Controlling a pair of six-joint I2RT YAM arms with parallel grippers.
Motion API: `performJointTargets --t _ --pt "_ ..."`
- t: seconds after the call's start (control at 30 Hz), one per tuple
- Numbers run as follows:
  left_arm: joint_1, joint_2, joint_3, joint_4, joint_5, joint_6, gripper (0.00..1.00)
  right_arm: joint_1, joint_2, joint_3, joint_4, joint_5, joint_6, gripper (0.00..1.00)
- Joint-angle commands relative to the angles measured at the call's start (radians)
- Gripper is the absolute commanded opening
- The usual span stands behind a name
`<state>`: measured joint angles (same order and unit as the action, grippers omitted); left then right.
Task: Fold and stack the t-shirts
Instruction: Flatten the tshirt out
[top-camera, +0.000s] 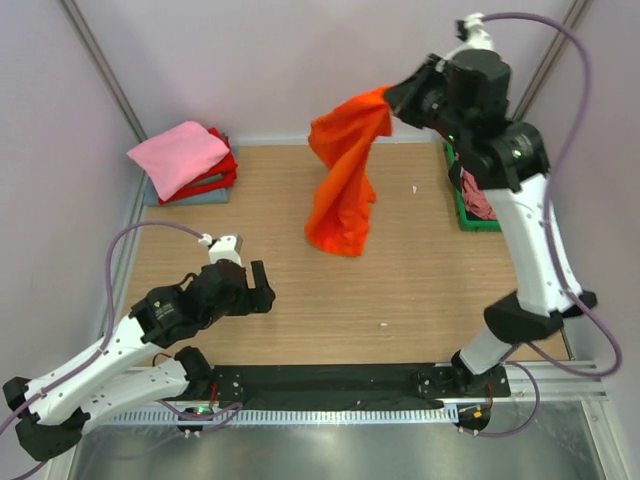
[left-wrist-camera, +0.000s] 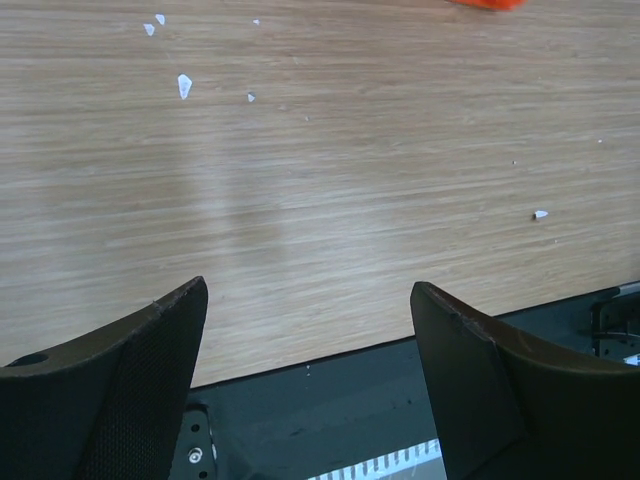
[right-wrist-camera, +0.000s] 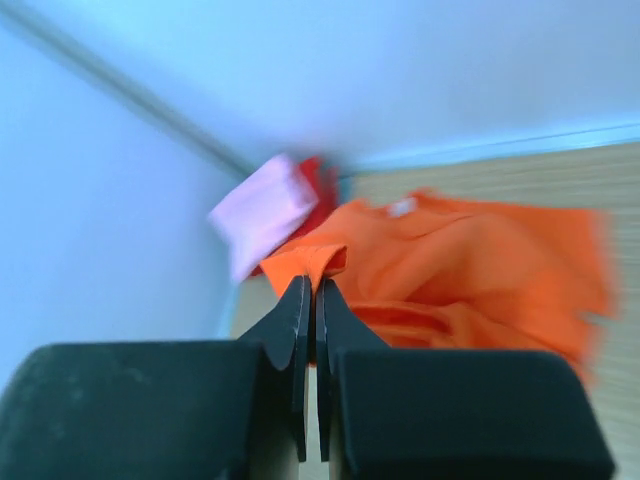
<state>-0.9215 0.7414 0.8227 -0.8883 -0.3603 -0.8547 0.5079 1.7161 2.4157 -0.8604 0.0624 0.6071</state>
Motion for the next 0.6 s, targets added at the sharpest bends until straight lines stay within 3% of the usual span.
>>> performJointTargets --t 0.0,0.07,0.17,0.2,0.3,0.4,0.57 --pt "0.003 -0.02 0.061 -0.063 -0.04 -0.02 0.84 -0.055 -0.193 -0.154 -0.049 0.481 -0.036 0.01" --pt "0.003 -0.011 0.075 -0.061 -0.039 -0.014 0.84 -0.202 -0.255 -0.237 -0.133 0.562 -0.049 0.01" --pt "0.003 0.03 0.082 -0.011 -0.011 -0.006 0.84 -0.363 -0.381 -0.533 -0.102 0.544 -0.066 0.01" --pt "0.001 0.08 0.081 0.012 0.007 0.006 0.84 -0.383 -0.409 -0.705 -0.079 0.521 -0.072 0.01" --pt "0.0 0.241 0.088 0.109 0.096 0.022 0.78 -0.408 -0.443 -0.968 -0.006 0.364 -0.076 0.01" --pt "-0.051 0.389 0.136 0.178 0.121 0.031 0.71 -0.408 -0.42 -1.136 0.029 0.222 -0.066 0.01" --pt "-0.138 0.688 0.26 0.277 0.13 0.062 0.69 -0.416 -0.424 -1.221 0.075 0.231 -0.081 0.01"
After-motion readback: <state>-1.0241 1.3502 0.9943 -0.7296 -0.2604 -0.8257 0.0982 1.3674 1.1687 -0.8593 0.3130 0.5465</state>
